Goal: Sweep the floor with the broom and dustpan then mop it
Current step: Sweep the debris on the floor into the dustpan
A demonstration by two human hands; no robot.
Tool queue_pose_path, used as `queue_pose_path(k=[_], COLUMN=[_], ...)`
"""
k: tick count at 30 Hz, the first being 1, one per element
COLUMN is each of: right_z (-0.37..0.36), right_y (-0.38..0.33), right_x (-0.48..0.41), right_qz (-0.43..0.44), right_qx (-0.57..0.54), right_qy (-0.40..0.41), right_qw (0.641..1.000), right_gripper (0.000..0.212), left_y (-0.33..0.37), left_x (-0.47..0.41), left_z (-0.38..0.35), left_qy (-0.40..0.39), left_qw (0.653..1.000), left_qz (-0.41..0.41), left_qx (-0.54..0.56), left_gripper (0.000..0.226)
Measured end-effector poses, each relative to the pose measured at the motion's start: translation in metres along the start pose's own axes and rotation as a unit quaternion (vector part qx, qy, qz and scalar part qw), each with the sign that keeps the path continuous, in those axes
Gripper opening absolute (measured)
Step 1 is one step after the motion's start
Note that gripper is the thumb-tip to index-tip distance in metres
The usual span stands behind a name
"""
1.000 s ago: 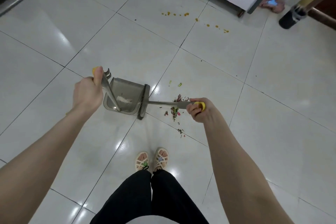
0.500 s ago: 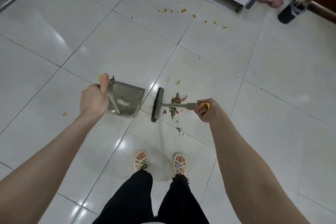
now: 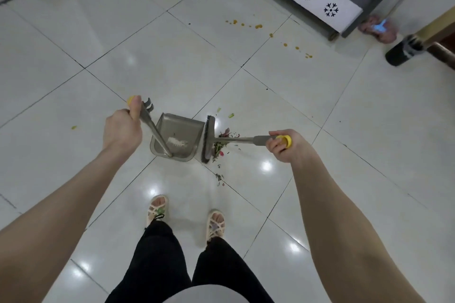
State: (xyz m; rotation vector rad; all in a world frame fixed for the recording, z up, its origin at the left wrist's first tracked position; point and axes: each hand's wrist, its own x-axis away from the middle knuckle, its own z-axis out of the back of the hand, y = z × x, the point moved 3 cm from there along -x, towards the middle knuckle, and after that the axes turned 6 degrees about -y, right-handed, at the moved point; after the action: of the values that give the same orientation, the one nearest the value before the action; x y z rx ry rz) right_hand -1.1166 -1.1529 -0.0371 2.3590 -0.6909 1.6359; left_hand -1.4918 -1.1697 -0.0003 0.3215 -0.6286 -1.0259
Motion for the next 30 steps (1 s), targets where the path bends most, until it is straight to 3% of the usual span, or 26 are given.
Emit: queue_pose_path(k=[2,5,13,21,27,30], right_z=[0.005,0.014,0.026,0.045,0.057,0.065], right_y=[-0.001,0.001,0.031,0.084,0.098,0.083], right_x=[0.002,0.007,0.004,0.010,0.016,0.014], right_qz=[-0.011,-0.019,-0.068,-0.092,-0.112,-0.129], right_qx=[0.022,0.060,0.125,0.155,0.223,0.288], right_qy=[-0.011,-0.017,-0.033,-0.024,0.001,0.029], right_qw=[1.000,0.998,0.989,0.983,0.968,0.948], right_gripper=[0.020,0.021,0.013,0.015,0.017,0.019], left_y=[0.001,0.001,-0.021,-0.061,-0.069,-0.060], left_x=[0.018,0.047,0.097,0.154,0.185,0.195], left_z=[-0.004,-0.007,-0.012,-0.025,-0.036,-0.044], left_qy=[0.016,0.044,0.063,0.072,0.067,0.075], left_qw=[0.999,0.999,0.997,0.992,0.988,0.990], left_qz=[-0.016,-0.008,0.013,0.093,0.131,0.118], left_qx=[-0.025,-0.030,-0.050,0.035,0.049,0.034], left_gripper=[0.050,0.055,0.034,0.081,0.081,0.066])
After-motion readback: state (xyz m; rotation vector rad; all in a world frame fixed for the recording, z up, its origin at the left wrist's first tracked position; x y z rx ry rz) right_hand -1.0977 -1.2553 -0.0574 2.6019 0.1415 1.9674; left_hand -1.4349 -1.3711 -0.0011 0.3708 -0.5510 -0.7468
